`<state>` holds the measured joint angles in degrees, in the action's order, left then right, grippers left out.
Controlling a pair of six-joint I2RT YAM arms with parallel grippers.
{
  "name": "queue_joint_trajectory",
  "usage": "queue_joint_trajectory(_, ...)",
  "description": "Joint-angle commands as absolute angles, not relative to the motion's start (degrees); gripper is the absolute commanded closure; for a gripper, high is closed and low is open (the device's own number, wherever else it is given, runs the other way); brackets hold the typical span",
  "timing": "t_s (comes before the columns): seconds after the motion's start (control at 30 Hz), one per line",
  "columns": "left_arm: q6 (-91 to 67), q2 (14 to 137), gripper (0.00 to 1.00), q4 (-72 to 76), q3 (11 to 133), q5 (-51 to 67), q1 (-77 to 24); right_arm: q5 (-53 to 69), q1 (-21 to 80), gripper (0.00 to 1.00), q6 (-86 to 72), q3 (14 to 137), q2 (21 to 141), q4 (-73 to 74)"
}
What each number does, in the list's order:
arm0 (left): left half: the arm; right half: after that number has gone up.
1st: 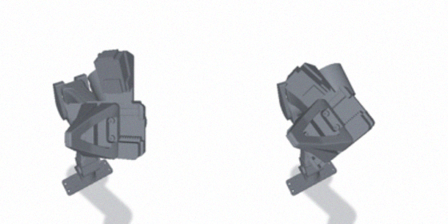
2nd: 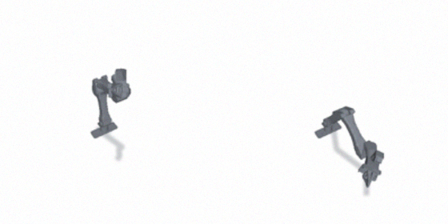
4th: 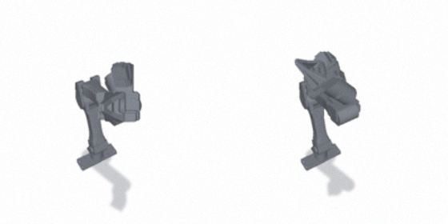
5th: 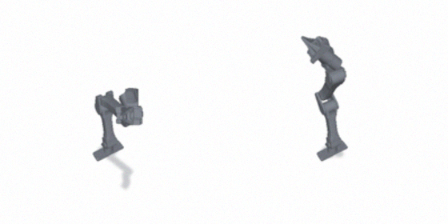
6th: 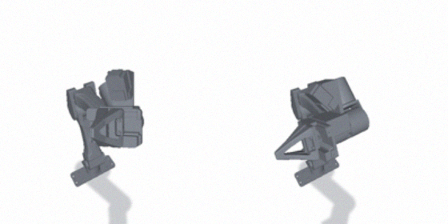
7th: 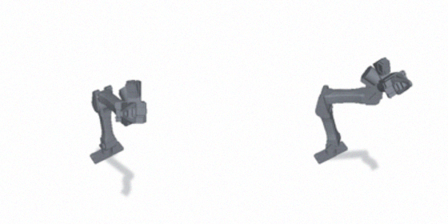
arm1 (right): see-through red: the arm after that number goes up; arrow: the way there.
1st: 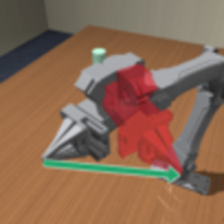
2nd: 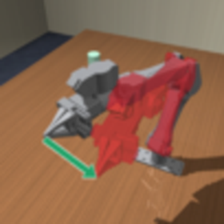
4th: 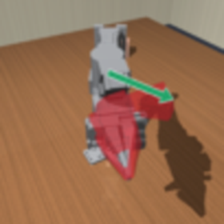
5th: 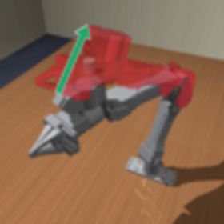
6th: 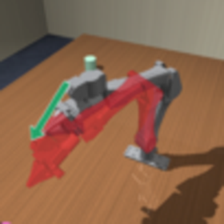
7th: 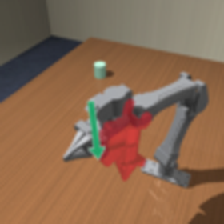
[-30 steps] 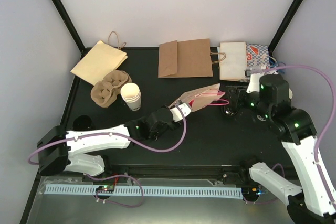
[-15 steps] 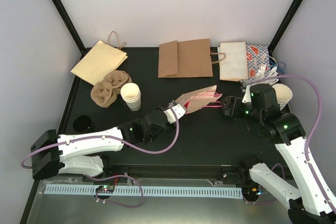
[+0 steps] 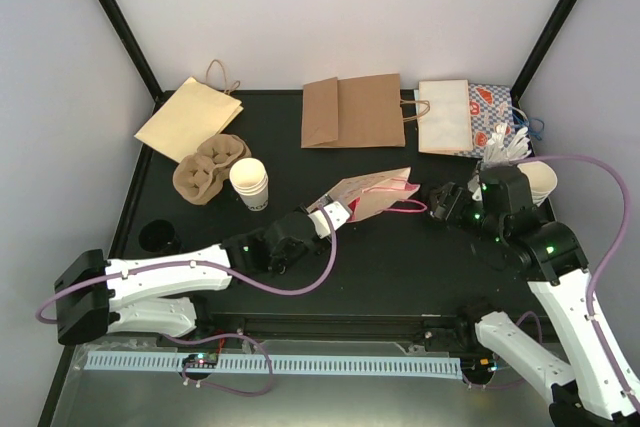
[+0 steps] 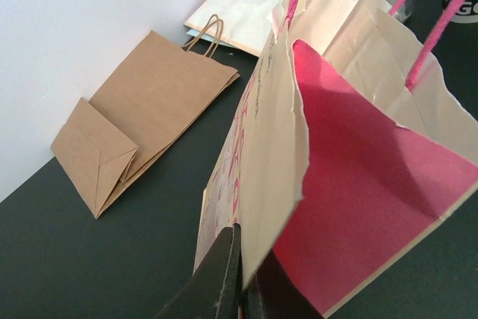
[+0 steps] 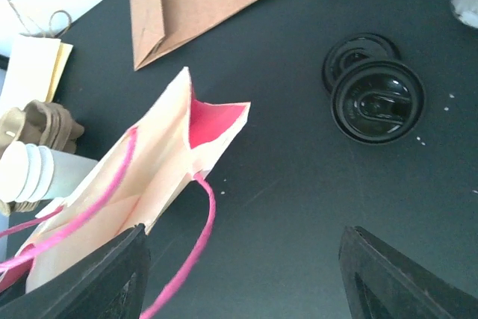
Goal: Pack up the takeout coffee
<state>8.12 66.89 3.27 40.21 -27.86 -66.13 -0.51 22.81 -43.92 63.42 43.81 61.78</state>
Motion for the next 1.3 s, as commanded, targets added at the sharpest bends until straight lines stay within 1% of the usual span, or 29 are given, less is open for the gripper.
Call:
queue_joint_trajectory(0.0,7.1,65.6,0.98,3.7,40.3,-27.1,-66.4,-3.7,23.1,0.29,-46.6,62.8,43.6,64.4)
queue_joint_trajectory(0.33,6.9,66.0,0.98,3.6,40.6,-26.6,-66.4,1.7,23.1,0.29,-47.1,57.6,40.4,62.8)
queue_joint_trajectory(0.63,6.6,65.8,0.98,3.2,40.5,-26.1,-66.4,9.1,23.1,0.3,-52.1,52.3,39.8,56.3)
queue_joint_trajectory(0.73,6.6,65.8,0.98,2.8,40.7,-26.1,-66.4,6.7,23.1,0.3,-54.3,53.2,38.9,56.9)
queue_joint_trajectory(0.87,6.7,65.8,0.98,2.2,40.9,-25.8,-66.4,-3.9,23.0,0.3,-57.0,55.4,36.3,60.1)
queue_joint_trajectory(1.03,6.7,65.5,0.98,2.3,40.8,-25.6,-66.4,-1.3,23.1,0.29,-55.9,57.1,34.8,55.4)
queue_joint_trajectory(1.27,6.9,65.8,0.98,2.5,41.1,-25.6,-66.4,3.3,23.1,0.31,-54.7,58.4,39.9,54.2)
